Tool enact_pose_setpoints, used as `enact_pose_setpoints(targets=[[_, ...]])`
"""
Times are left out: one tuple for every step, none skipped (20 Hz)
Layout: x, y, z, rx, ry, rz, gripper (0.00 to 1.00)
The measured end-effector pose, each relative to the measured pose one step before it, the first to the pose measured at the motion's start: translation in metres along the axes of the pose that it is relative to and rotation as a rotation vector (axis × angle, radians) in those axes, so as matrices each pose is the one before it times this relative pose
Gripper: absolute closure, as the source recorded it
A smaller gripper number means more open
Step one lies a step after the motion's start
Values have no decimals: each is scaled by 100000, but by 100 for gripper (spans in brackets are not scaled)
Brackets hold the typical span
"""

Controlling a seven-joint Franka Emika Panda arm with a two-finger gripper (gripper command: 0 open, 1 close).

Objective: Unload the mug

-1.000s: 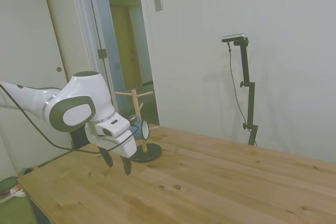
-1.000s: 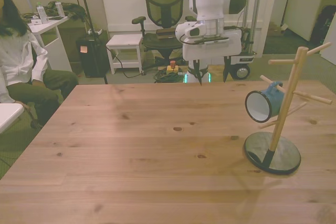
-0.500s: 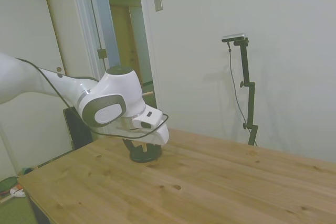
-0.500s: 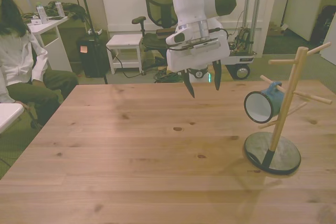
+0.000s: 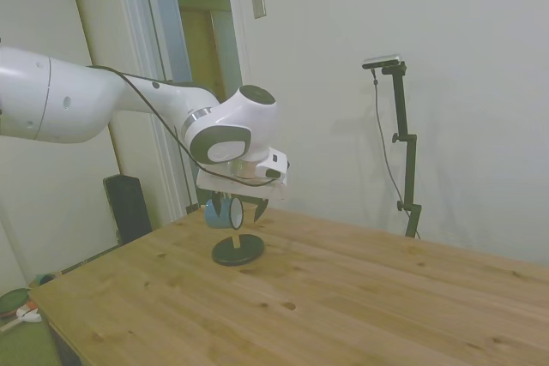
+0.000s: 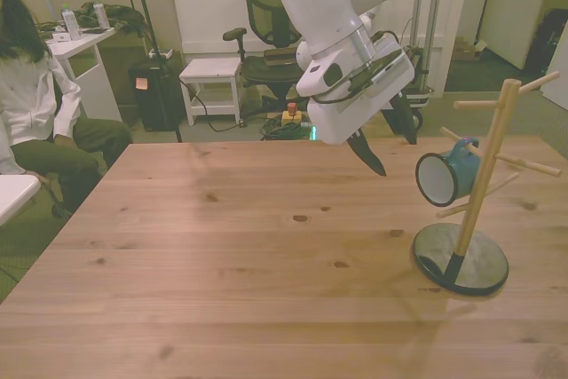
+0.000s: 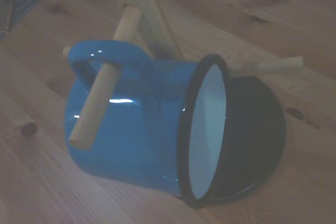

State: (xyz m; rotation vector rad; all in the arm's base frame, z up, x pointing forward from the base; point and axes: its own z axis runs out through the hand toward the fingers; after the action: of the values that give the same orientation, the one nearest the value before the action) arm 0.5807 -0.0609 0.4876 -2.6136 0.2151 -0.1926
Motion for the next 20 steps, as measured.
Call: enact_pose_setpoints(targets=[[103, -13, -61, 228, -742, -642, 0], [113, -82, 65, 361, -1390, -1900, 0], [194, -63, 116, 190, -836, -2237, 0], [161, -87, 207, 334, -1141, -2640, 0], [104, -76, 193, 685, -1428, -3288, 0], [146, 21, 97, 691, -837, -2983, 0], [185, 143, 24, 730, -377, -2476, 0], [260, 211, -72, 808, -29, -2729, 0], [287, 222, -2, 462, -257, -2744, 0], [327, 193, 51, 619, -351, -2476, 0], [247, 130, 258, 1362, -1295, -2545, 0], [251, -45, 412, 2376, -2152, -3049, 0], [254, -111, 512, 2499, -2226, -2758, 0], [232, -72, 537, 2070, -2234, -2201, 0], [266, -62, 412, 1295, -1686, -1982, 0], [251, -2, 317, 624, -987, -1451, 0], [257, 88, 62, 396, -551, -1457, 0], [165, 123, -100, 246, -247, -1238, 0], [119, 159, -201, 525, -519, -1190, 0], [40, 162, -169, 1011, -958, -1490, 0]])
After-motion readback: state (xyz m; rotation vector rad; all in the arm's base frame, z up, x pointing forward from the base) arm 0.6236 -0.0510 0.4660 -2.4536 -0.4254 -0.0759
